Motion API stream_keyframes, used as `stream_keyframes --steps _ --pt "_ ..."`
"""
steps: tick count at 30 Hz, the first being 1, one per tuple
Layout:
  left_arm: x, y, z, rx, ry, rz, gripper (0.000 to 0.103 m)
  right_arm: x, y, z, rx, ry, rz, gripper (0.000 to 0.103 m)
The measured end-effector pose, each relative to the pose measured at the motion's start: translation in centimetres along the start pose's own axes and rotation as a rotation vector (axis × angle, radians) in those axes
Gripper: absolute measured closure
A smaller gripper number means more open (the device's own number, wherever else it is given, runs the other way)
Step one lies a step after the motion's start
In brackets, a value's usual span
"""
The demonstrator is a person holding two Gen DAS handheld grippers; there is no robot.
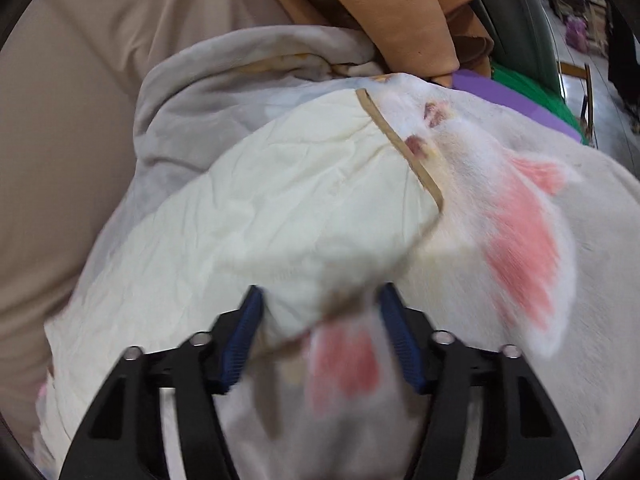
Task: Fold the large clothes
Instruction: 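Grasp the jacket sleeve cuff with the right tool and lift it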
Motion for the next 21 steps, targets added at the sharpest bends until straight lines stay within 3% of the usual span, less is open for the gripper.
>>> stream_keyframes --steps 3,5,7,10,13,16,18,21 --pt "-1.0 0.9 -0.9 0.008 0.006 -0.038 0.005 -0.2 2.1 -2.0 -0.04 -0.029 -0.036 0.091" --pt "-1.7 1.8 -1.8 0.029 0.006 -0.058 0.005 1.3 6.2 -3.4 0.025 -0.089 -0.09 0.092" --pt "-2.4 2.4 -2.7 0.063 0.009 -0.047 0.005 4.3 13.3 -3.9 0.159 -0.159 -0.186 0.094" --pt "-2.9 3.0 -4.1 0.106 -0.008 -0.025 0.005 9.7 25.6 -1.2 0.351 -0.21 -0.4 0.094" --pt "-3.3 2.9 -5.7 0.125 -0.031 -0.001 0.005 14.2 37.4 6.1 0.572 -0.19 -0.598 0.094" --pt "-3.3 2.3 -7.6 0.128 -0.064 0.025 0.005 15.8 46.1 16.3 0.754 -0.082 -0.748 0.094" --pt "-3.5 1.7 -8.7 0.126 -0.075 0.051 0.005 14.9 50.0 24.1 0.868 0.012 -0.786 0.094" --pt "-4.5 0.7 -10.2 0.128 -0.079 0.092 0.005 11.9 52.7 34.5 1.014 0.144 -0.761 0.09"
Point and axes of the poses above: each gripper's, at about its wrist camera, not at the fingertips, and x roughly against the way its jaws point, y to its left, z to its underside, the point moved 10 cm from there along -x, roughly the way its jaws point, and after that the axes turned 1 degree about z, right-handed, at the moved point
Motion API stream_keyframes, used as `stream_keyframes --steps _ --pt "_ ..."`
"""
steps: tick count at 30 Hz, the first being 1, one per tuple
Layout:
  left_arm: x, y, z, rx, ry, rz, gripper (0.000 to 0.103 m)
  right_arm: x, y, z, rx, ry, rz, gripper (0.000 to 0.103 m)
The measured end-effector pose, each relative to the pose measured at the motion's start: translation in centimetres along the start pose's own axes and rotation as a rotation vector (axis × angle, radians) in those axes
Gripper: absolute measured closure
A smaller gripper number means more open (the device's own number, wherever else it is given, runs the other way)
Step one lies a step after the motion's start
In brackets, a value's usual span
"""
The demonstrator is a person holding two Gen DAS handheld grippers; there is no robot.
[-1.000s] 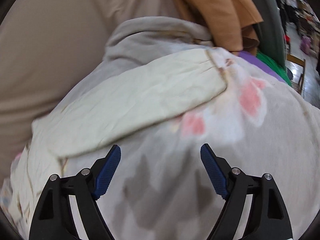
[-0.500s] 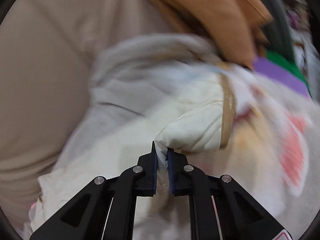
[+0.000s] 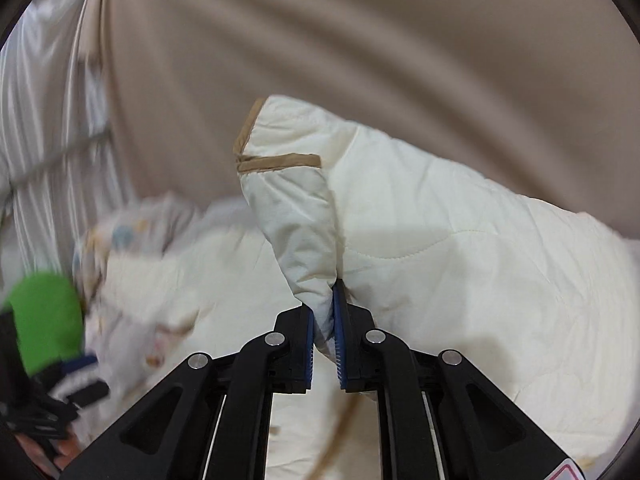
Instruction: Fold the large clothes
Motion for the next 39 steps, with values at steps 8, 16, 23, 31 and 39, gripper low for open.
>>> stream_keyframes --steps 8,16,23,31,39 --pt "-7.2 -2.7 -0.5 0.036 0.148 0.143 0.005 -5.2 5.7 9.6 0.093 0.222 -0.021 0.067" --pt "-14.5 -4.7 1.6 0.168 0.369 0.264 0.007 6.8 -6.4 12.9 -0.156 0.159 0.043 0.052" --pt "-15.8 -6.2 0.5 0.182 0.398 0.311 0.091 13.2 -19.3 15.6 -0.58 0.062 0.082 0.051" --pt "-12.1 -5.7 -9.9 0.117 0.103 0.32 0.095 10.5 -20.8 13.7 -0.668 0.057 0.012 0.067" --pt "-19.6 -1.9 -1.5 0.123 0.29 0.174 0.095 13.1 -20.3 12.9 -0.572 -0.057 0.068 0.099"
Point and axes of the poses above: each gripper's, at about its wrist camera, not at the fingertips, and x roughly against the way its jaws point, y to its left, z to its underside, the point moved 10 cm from there along -x, roughly the way its jaws point, and after that the axes turned 1 degree about z, right-handed, at the moved point
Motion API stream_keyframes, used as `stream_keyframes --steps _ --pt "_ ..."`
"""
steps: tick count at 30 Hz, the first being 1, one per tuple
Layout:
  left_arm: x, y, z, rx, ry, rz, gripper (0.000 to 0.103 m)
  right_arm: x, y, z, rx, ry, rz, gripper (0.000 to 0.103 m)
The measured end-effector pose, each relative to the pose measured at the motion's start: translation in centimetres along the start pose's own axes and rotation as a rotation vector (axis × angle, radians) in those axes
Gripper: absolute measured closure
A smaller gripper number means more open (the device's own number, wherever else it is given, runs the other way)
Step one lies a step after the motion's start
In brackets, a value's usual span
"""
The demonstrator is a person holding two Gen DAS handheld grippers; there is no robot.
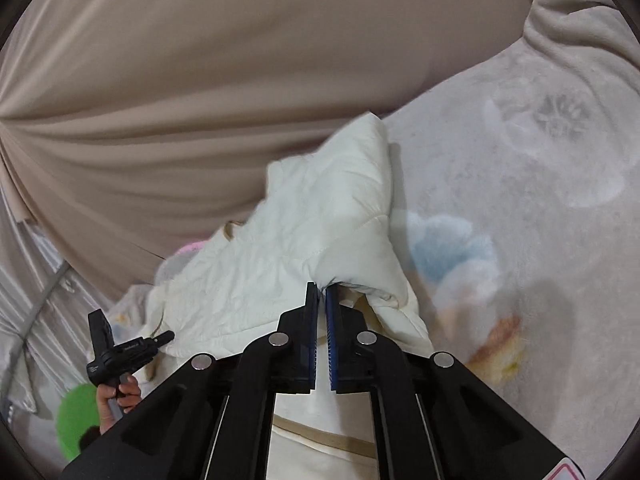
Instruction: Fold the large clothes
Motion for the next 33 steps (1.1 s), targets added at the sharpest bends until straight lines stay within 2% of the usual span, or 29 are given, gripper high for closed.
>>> stream_keyframes --steps 2,3,4,5,7,9,11,13,17,20,23,25,27,29,30,33 --pt "-0.9 0.3 0.9 -0.015 -0.015 0.005 0.095 -2.4 -2.2 2.1 0.006 0.11 0.112 0.101" --pt "-1.0 0.1 1.1 -0.026 -0.027 -0.003 0.095 -3.1 -3.4 3.1 0.007 0.162 0.147 0.103" --pt "-1.0 0.0 1.1 -0.039 -0.039 -0.014 0.095 -3.1 -4.0 3.5 -0.006 0.18 0.151 0.103" --pt "-1.0 -0.2 1.2 -0.046 -0.044 -0.019 0.095 -2.9 -4.3 3.5 -0.014 0.183 0.157 0.103" --pt "-1.1 -0.1 1.2 -0.044 -0.05 -0.017 0.094 -1.7 -4.9 2.6 -0.004 0.17 0.246 0.103" --pt "-1.1 -0.1 1.0 -0.032 -0.054 -0.003 0.093 0.0 -4.7 1.2 -0.003 0.117 0.284 0.103" --pt "-1.1 0.0 0.9 -0.019 -0.059 0.009 0.093 1.6 -2.5 -0.7 0.033 0.05 0.267 0.099" --pt "-0.9 0.2 0.9 -0.016 -0.065 0.009 0.093 1.5 0.3 -2.7 0.095 0.038 0.231 0.093" --pt "-0.6 0.1 0.9 -0.017 -0.069 0.01 0.093 -3.2 9.0 -4.6 0.249 0.052 0.118 0.093" --pt "-0.5 0.3 1.0 -0.004 -0.071 0.026 0.093 -9.7 15.3 -3.2 0.323 0.129 0.049 0.093" --pt "-0.2 0.8 1.2 0.002 -0.07 0.035 0.093 -16.3 21.1 0.2 0.42 0.21 0.021 0.093" --pt "0.0 0.9 1.2 0.001 -0.07 0.035 0.093 -19.3 23.6 2.3 0.464 0.269 0.008 0.093" --pt "0.2 1.1 1.3 0.003 -0.07 0.039 0.093 -21.4 24.9 4.0 0.495 0.306 0.005 0.093" --pt "0.3 1.2 1.3 0.01 -0.069 0.049 0.093 -22.5 24.2 4.5 0.532 0.314 0.04 0.097" --pt "0.4 1.3 1.3 0.014 -0.069 0.055 0.093 -22.7 23.2 4.3 0.542 0.308 0.06 0.103" --pt "0.4 1.4 1.2 0.021 -0.067 0.066 0.093 -21.4 17.7 0.5 0.474 0.256 0.126 0.103"
Point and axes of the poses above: each gripper's, at about its wrist camera, not at the fingertips, and x roughly against the way its jaws point, y to its left, z to its underside, the point moved 10 cm from there along -x, roughly the way its jaws point, and after that the axes turned 1 degree about z, right-handed, at the moved point
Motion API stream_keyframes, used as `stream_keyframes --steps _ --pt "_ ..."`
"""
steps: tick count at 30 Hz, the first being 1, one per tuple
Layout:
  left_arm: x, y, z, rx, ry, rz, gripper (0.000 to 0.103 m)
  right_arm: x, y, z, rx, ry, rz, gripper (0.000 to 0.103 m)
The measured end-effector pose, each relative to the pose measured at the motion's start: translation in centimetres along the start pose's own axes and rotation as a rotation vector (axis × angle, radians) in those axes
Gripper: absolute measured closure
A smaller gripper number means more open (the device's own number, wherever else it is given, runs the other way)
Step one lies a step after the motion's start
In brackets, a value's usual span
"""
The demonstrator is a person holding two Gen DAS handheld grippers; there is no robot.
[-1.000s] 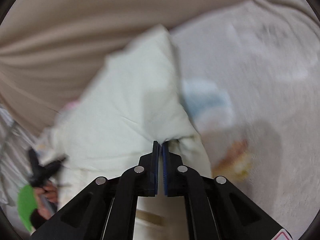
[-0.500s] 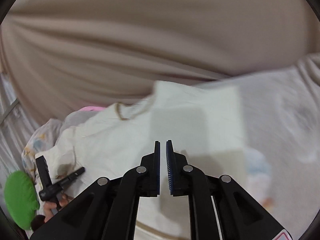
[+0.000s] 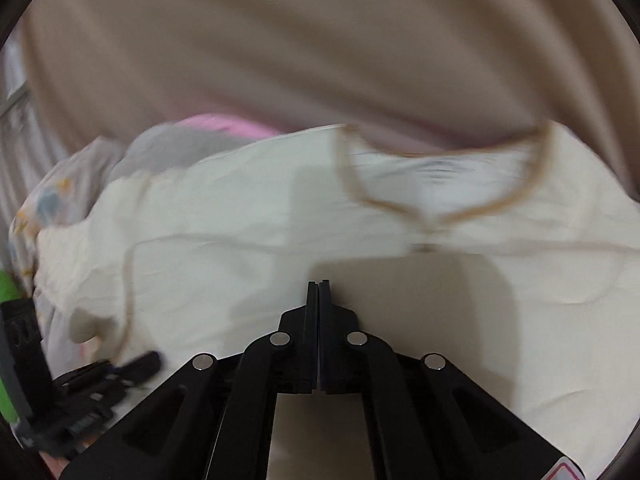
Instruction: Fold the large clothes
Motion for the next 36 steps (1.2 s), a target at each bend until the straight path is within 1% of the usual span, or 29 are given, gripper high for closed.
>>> stream_keyframes --steps 2,3,5,6,8,10,11,12,13,14,15,16,19,20,21,22,23,24,26,27,28,29,30,31,32,35,36 --pt "0.0 -0.1 0.0 -0.003 0.0 -0.002 0.092 1.8 -5.7 -0.4 -0.111 -0.039 0.032 0.103" --pt "0.0 -0.1 0.0 -0.004 0.001 -0.002 0.092 3.2 -9.4 -0.4 -0.178 -0.06 0.058 0.103" --pt "0.2 -0.2 -0.1 0.002 -0.001 0.011 0.09 5.8 -15.3 0.4 -0.285 -0.091 0.083 0.103" --pt "0.5 -0.2 -0.3 0.011 -0.008 0.025 0.088 6.9 -17.2 0.8 -0.324 -0.106 0.086 0.103" --pt "1.8 0.1 -0.9 0.029 -0.035 0.026 0.082 9.5 -20.4 1.5 -0.378 -0.138 0.104 0.103" --pt "4.0 -0.1 -2.5 0.032 -0.102 0.023 0.077 12.0 -22.7 1.9 -0.391 -0.17 0.145 0.086" --pt "5.0 -0.5 -3.6 0.031 -0.131 0.038 0.067 13.0 -23.5 1.9 -0.388 -0.185 0.162 0.08" --pt "5.7 -0.7 -4.5 0.034 -0.15 0.049 0.049 13.7 -24.2 1.8 -0.387 -0.195 0.177 0.064" --pt "6.2 -1.0 -5.7 0.041 -0.17 0.048 0.04 14.0 -24.6 1.7 -0.389 -0.202 0.185 0.05" --pt "6.1 -1.2 -6.7 0.044 -0.174 0.041 0.028 14.2 -25.0 1.4 -0.397 -0.208 0.19 0.046" --pt "5.5 -1.4 -7.5 0.041 -0.159 0.042 0.023 14.1 -25.2 1.3 -0.406 -0.208 0.183 0.045" --pt "4.2 -1.5 -8.3 0.037 -0.126 0.04 0.023 13.7 -25.2 1.2 -0.418 -0.199 0.168 0.045" --pt "-0.1 -0.5 -8.7 0.089 -0.016 0.019 0.024 11.8 -24.9 1.0 -0.442 -0.164 0.147 0.045" --pt "-1.3 -0.3 -8.7 0.102 0.006 0.018 0.026 11.1 -24.6 1.1 -0.439 -0.15 0.146 0.044" --pt "-2.1 -0.1 -8.6 0.097 0.022 0.018 0.035 10.4 -24.3 1.0 -0.432 -0.141 0.157 0.048" --pt "-2.9 -0.2 -8.6 0.067 0.026 0.002 0.043 10.2 -24.0 0.9 -0.422 -0.144 0.165 0.06" --pt "-3.4 -0.6 -8.7 0.027 0.024 -0.005 0.065 10.2 -23.5 0.7 -0.402 -0.152 0.163 0.071" --pt "-3.7 -1.0 -8.8 -0.008 0.025 -0.015 0.086 10.6 -23.1 0.5 -0.391 -0.173 0.157 0.088" --pt "-3.8 -1.6 -9.1 -0.023 0.005 -0.007 0.092 12.4 -23.2 0.1 -0.398 -0.248 0.122 0.093" --pt "-3.8 -1.9 -9.2 -0.03 -0.006 -0.006 0.093 13.3 -23.8 0.2 -0.416 -0.283 0.104 0.095" --pt "-4.1 -1.9 -9.0 -0.035 0.0 -0.007 0.093 13.6 -24.7 0.6 -0.434 -0.296 0.101 0.096" --pt "-4.9 -1.8 -8.6 -0.037 0.016 -0.012 0.093 13.1 -25.8 1.4 -0.452 -0.28 0.127 0.097" --pt "-5.6 -1.4 -8.2 -0.038 0.035 -0.034 0.094 11.7 -27.1 2.6 -0.466 -0.224 0.163 0.098" --pt "-6.8 -1.5 -7.6 -0.047 0.05 -0.056 0.094 10.3 -27.7 3.6 -0.473 -0.176 0.172 0.098" --pt "-7.4 -1.8 -7.3 -0.059 0.049 -0.075 0.094 9.7 -27.9 4.1 -0.474 -0.156 0.168 0.097" --pt "-7.1 -2.3 -7.6 -0.085 0.043 -0.105 0.093 11.1 -27.8 3.5 -0.484 -0.165 0.188 0.093" --pt "-6.6 -2.4 -7.7 -0.09 0.041 -0.11 0.09 12.5 -27.5 3.2 -0.478 -0.186 0.201 0.089"
Point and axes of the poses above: each gripper's, at about its wrist camera, not at the fingertips, and x roughly against the way its jaws point, y to its left, z to its underside, the point moved 10 cm from there along -x, roughly the way its jaws point, and after that the axes turned 1 degree about z, right-handed, at the moved point
